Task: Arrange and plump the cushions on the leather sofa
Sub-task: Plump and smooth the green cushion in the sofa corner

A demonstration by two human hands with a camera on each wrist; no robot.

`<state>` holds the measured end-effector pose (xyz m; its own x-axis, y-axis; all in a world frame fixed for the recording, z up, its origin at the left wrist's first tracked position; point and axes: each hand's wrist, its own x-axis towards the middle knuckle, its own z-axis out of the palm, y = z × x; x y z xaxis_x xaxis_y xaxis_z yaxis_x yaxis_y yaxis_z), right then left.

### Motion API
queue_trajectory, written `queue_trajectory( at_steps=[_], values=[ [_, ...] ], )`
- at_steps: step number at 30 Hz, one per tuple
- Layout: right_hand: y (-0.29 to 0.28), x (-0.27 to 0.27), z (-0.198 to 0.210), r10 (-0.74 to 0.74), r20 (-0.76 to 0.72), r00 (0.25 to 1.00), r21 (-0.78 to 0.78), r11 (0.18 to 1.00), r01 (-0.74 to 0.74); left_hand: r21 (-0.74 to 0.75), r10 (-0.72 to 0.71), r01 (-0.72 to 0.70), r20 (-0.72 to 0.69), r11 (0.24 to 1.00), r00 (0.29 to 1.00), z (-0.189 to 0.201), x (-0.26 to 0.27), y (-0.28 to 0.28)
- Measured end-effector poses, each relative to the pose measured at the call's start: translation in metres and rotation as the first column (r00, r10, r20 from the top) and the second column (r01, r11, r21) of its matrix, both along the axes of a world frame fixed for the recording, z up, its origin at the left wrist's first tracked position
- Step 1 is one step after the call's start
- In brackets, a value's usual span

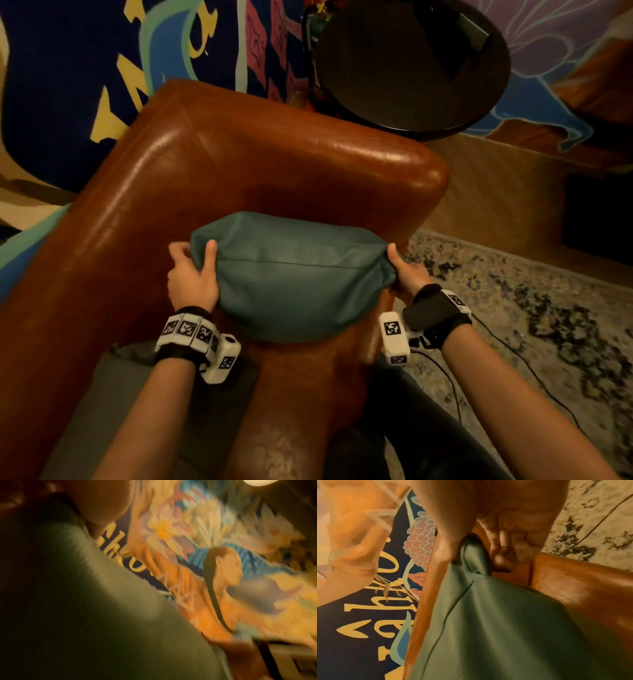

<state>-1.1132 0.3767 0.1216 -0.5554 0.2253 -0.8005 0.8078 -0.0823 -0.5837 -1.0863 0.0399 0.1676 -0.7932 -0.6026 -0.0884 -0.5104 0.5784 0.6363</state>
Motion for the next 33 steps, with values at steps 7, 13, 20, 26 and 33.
queue_trajectory(
  at_steps=[7, 13, 20, 26, 33],
  values=[
    [0.024, -0.006, 0.02, -0.002, -0.203, 0.979, 0.228, 0.972, 0.049, 0.049, -0.009, 0.025, -0.287, 0.998, 0.958, 0.011, -0.014, -0.006],
    [0.022, 0.004, 0.018, 0.396, -0.004, 0.918, 0.416, 0.836, -0.359, 0.093, 0.015, -0.003, -0.13, 0.996, 0.991, -0.009, -0.011, 0.012],
    [0.034, 0.0, 0.029, 0.37, -0.125, 0.92, 0.521, 0.814, -0.257, 0.039, 0.006, 0.001, -0.197, 0.999, 0.98, -0.002, -0.004, -0.006],
    [0.02, -0.004, 0.032, 0.615, 0.016, 0.788, 0.701, 0.555, -0.448, -0.266, 0.106, -0.075, 0.102, 0.961, 0.989, -0.002, 0.002, 0.01],
    [-0.026, -0.004, 0.086, 0.783, -0.338, 0.523, 0.714, 0.575, -0.399, 0.258, -0.607, 0.585, 0.007, 0.768, 0.794, 0.048, 0.011, 0.111]
  ],
)
